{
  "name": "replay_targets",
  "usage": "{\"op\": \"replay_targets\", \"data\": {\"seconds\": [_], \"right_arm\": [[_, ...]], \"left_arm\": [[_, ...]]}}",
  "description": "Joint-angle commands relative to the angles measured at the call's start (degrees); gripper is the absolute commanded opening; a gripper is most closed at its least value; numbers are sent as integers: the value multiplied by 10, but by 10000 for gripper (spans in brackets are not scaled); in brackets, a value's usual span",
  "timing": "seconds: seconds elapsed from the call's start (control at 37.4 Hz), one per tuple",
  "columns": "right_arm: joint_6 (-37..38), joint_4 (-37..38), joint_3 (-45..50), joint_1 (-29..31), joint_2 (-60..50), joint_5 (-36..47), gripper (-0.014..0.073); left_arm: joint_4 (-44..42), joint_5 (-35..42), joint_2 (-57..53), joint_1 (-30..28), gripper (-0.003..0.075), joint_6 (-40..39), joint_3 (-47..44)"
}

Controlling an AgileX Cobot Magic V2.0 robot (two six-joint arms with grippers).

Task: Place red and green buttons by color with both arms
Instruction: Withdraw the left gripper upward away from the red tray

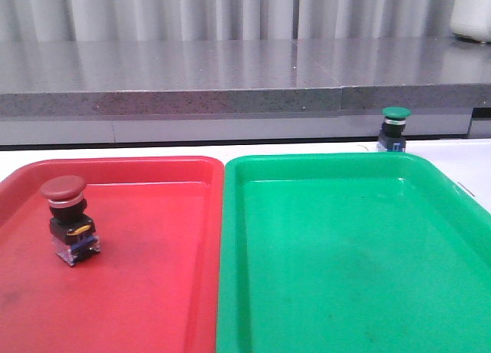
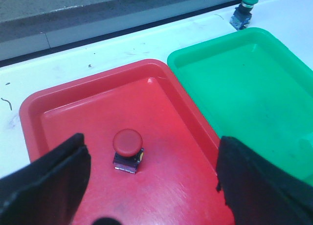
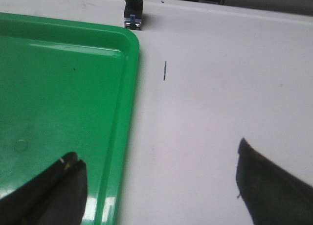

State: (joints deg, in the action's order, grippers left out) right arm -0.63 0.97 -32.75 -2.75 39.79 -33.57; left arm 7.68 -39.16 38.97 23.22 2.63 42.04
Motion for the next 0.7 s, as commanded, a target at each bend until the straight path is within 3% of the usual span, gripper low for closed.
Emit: {"op": "replay_targets", "data": {"seconds": [0.0,0.32,0.67], "right_arm": [[-6,6,-20,3,1,34,634],[-6,6,-20,3,1,34,634],[-6,6,-20,3,1,34,634]], "left_arm": [[2,-10,-46,-2,526,-1,13],[13,-28,-147,-2,526,-21,-49],[13,-7,-153,-2,526,-21,-59]]}}
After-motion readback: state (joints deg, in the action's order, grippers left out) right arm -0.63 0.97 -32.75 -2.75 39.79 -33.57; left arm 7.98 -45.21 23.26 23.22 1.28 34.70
